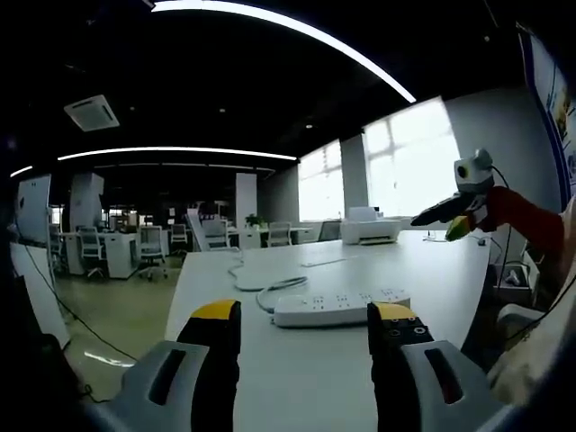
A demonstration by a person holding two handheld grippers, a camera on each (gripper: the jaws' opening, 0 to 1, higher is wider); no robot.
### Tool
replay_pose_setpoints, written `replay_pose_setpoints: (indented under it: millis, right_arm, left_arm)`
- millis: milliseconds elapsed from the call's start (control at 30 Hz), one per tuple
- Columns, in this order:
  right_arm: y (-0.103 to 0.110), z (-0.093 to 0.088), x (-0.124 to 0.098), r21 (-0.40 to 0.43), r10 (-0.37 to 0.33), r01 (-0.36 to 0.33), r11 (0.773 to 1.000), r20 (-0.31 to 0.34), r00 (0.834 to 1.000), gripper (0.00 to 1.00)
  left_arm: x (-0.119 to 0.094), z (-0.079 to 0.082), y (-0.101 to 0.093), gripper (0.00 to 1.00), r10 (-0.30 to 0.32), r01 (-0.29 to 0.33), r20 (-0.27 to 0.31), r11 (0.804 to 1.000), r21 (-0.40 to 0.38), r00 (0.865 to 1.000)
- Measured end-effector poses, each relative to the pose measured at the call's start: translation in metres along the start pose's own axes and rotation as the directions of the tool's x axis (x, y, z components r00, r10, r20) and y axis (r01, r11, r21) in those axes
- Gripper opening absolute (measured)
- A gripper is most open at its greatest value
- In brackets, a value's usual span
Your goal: Pick up the power strip scattered on the table, fix it on the side mounting bracket of the table, and press the switch
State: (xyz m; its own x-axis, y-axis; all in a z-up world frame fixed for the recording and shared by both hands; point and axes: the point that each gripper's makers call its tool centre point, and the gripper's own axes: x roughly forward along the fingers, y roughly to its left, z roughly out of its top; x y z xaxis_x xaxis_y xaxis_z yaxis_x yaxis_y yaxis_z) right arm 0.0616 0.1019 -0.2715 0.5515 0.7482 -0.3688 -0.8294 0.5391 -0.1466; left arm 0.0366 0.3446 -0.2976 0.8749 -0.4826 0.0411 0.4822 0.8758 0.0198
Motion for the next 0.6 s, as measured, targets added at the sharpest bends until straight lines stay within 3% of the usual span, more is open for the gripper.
replay_pose_setpoints:
  millis: [600]
  right_arm:
    - [-0.004,-0.012,0.018,0.025,0.004,-0.003,1.000,-0.018,1.000,0.68]
  left_arm:
    - [0.000,-0.002,0.001,0.61,-0.006,0.007,-0.022,1.000,0.013,1.000]
